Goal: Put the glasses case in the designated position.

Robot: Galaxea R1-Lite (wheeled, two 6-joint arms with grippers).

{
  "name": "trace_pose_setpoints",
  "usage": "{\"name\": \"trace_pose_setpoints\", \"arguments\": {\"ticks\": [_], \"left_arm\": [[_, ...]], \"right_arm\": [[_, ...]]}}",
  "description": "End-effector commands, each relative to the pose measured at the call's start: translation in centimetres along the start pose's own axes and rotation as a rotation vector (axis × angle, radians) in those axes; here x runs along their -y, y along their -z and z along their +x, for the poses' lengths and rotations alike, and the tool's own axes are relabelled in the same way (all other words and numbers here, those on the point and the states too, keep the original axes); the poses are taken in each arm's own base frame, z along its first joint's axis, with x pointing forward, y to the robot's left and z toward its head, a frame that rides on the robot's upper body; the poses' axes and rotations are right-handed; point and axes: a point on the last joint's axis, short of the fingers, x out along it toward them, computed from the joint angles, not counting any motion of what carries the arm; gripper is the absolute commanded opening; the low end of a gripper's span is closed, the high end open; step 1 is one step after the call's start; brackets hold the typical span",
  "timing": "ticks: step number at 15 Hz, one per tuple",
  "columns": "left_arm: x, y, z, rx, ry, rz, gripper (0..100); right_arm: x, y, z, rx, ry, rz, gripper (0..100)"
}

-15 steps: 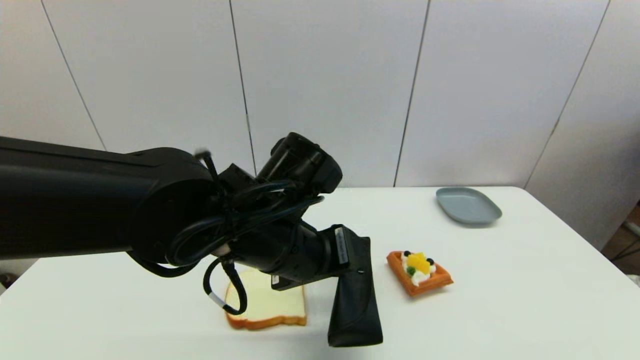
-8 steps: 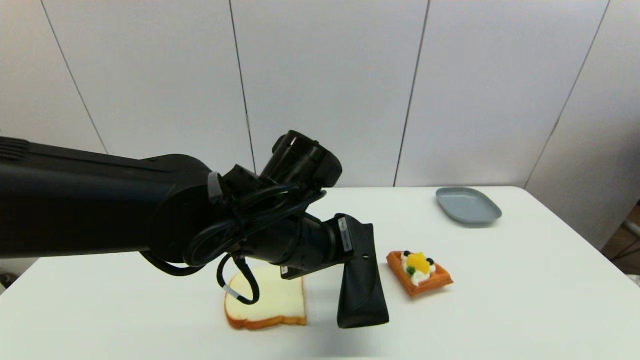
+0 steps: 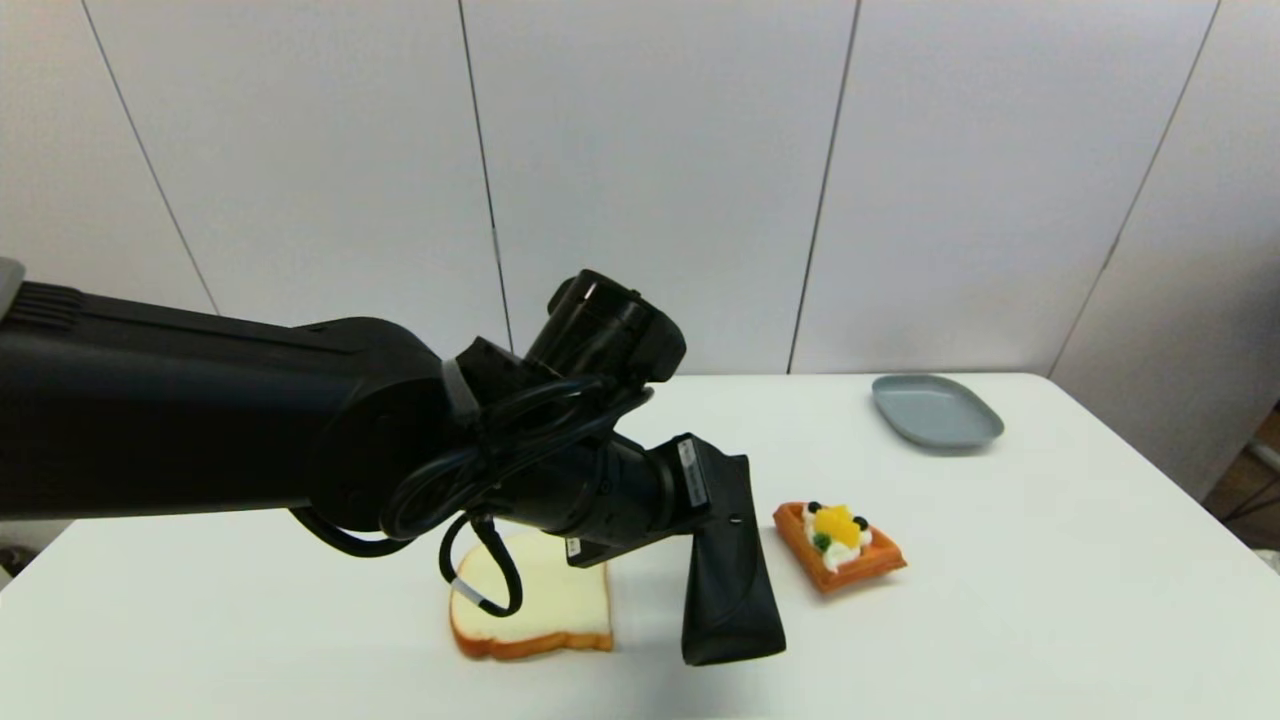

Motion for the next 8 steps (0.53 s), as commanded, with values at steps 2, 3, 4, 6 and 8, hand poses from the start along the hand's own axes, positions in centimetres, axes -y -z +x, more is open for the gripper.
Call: {"name": "trace_pose_setpoints", "arguments": {"ticks": [2, 3, 4, 6, 8], "left_arm": [[0.03, 0.07, -0.04, -0.017, 0.012, -0.011, 100], [0.03, 0.07, -0.04, -0.017, 0.012, -0.014, 100], [0.03, 0.07, -0.04, -0.018, 0.013, -0.019, 100], [0.03, 0.07, -0.11, -0.033, 0.025, -0.023, 100], [-0.04, 0.02, -0.23, -0.033, 0.021, -0.023, 100]], "right_arm": [[0.00, 0.00, 0.01, -0.001, 0.000, 0.000, 100], [0.00, -0.02, 0.01, 0.000, -0.002, 0.000, 100], [0.00, 0.00, 0.01, -0.001, 0.000, 0.000, 100], [0.00, 0.00, 0.01, -0.001, 0.000, -0.003, 100], [0.00, 0.00, 0.01, -0.001, 0.000, 0.000, 100]]}}
